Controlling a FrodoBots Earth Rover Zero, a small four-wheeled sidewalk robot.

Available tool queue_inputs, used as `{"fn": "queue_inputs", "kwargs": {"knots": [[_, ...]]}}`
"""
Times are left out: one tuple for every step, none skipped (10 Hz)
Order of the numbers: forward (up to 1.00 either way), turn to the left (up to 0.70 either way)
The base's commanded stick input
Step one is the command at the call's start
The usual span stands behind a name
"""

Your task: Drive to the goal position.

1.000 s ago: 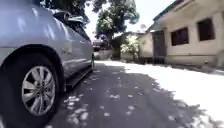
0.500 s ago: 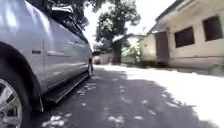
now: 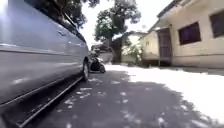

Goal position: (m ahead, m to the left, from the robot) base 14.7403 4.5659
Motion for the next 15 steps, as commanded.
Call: {"fn": "queue_inputs", "kwargs": {"knots": [[1.0, 0.0], [1.0, 0.0], [0.94, 0.0], [0.72, 0.0], [0.16, 0.0], [-0.45, 0.0], [-0.97, 0.0], [-0.97, 0.0], [-0.66, 0.0], [-0.11, 0.0], [0.0, 0.0], [0.0, 0.0], [0.0, 0.0], [0.0, 0.0], [0.38, 0.0]]}}
